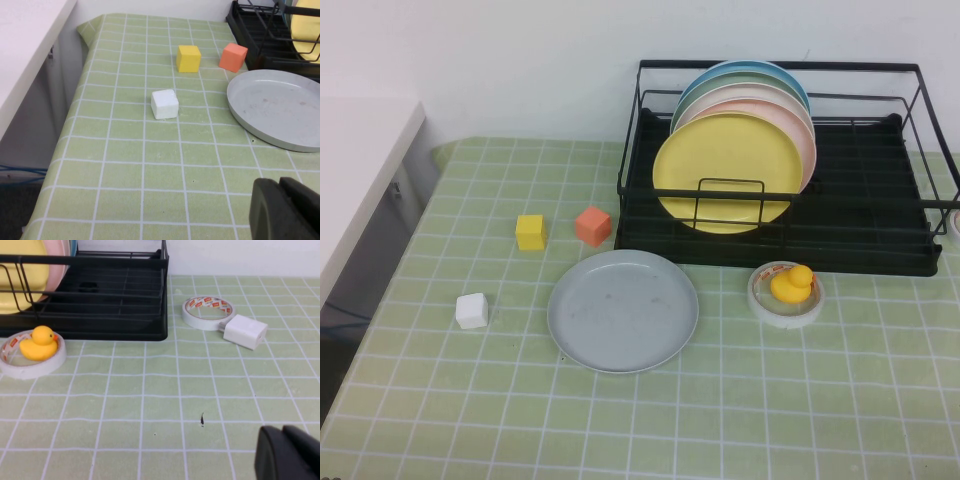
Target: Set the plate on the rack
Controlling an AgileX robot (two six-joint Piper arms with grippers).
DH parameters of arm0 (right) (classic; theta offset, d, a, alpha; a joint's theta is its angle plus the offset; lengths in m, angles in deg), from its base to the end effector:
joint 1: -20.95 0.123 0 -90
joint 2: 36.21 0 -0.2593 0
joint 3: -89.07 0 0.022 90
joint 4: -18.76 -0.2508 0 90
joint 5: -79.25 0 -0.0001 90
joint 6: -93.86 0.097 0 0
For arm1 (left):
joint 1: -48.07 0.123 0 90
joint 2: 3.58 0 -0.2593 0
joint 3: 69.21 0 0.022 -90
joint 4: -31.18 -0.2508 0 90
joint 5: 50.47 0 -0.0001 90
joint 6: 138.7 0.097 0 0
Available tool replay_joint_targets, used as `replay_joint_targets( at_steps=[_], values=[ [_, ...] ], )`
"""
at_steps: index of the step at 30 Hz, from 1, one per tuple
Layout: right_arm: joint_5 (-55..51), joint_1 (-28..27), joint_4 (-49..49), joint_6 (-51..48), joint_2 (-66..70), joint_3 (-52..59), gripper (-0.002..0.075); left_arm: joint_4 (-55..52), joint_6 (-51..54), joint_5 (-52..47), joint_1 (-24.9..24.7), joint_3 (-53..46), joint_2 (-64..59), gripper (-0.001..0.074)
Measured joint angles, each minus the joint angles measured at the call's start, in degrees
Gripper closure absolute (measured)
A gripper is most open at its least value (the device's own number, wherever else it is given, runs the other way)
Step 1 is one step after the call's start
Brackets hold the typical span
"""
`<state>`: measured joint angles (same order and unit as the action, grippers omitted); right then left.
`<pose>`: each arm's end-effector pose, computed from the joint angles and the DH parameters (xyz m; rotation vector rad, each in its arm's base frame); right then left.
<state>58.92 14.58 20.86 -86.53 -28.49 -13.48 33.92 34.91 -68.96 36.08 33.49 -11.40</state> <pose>0.0839 -0.0106 0.1749 0.0734 1.8412 -0.1184 0.0832 -0.0192 0.1786 0.0584 1.8155 -0.2738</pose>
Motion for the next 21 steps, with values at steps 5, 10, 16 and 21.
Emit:
replay_joint_targets(
  at_steps=[5,10,16,21],
  values=[
    [0.0,0.0,0.0,0.0,0.0,0.0,0.0727,0.0,0.0,0.0,0.0,0.0,0.0,0.0736],
    [0.0,0.0,0.0,0.0,0.0,0.0,0.0727,0.0,0.0,0.0,0.0,0.0,0.0,0.0736],
    [0.8,0.0,-0.1,0.0,0.0,0.0,0.0727,-0.1,0.0,0.0,0.0,0.0,0.0,0.0736],
    [10.6,0.0,-0.7,0.0,0.0,0.6,0.0727,-0.8,0.0,3.7,0.0,-0.2,0.0,0.0736]
  ],
)
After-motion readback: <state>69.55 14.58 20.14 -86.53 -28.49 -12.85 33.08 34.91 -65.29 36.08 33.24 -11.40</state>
